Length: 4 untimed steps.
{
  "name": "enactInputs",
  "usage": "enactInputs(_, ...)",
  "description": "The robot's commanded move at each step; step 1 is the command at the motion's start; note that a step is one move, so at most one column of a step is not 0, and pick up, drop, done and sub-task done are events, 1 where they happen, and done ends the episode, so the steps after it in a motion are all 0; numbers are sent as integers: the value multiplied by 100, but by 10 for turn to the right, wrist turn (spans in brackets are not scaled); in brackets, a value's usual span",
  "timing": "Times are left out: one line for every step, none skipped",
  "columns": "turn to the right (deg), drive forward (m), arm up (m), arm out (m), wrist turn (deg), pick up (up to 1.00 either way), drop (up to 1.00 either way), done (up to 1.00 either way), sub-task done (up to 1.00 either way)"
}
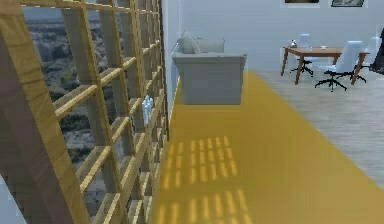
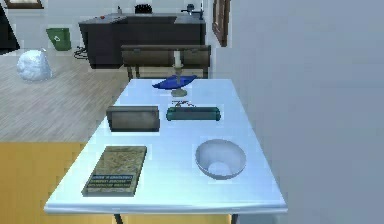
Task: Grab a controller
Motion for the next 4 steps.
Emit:
enactInputs(0,0,50,0,0,0,0,0,0)
enactInputs(0,0,38,0,0,0,0,0,0)
enactInputs(0,0,0,46,0,0,0,0,0)
enactInputs(0,0,0,0,450,0,0,0,0)
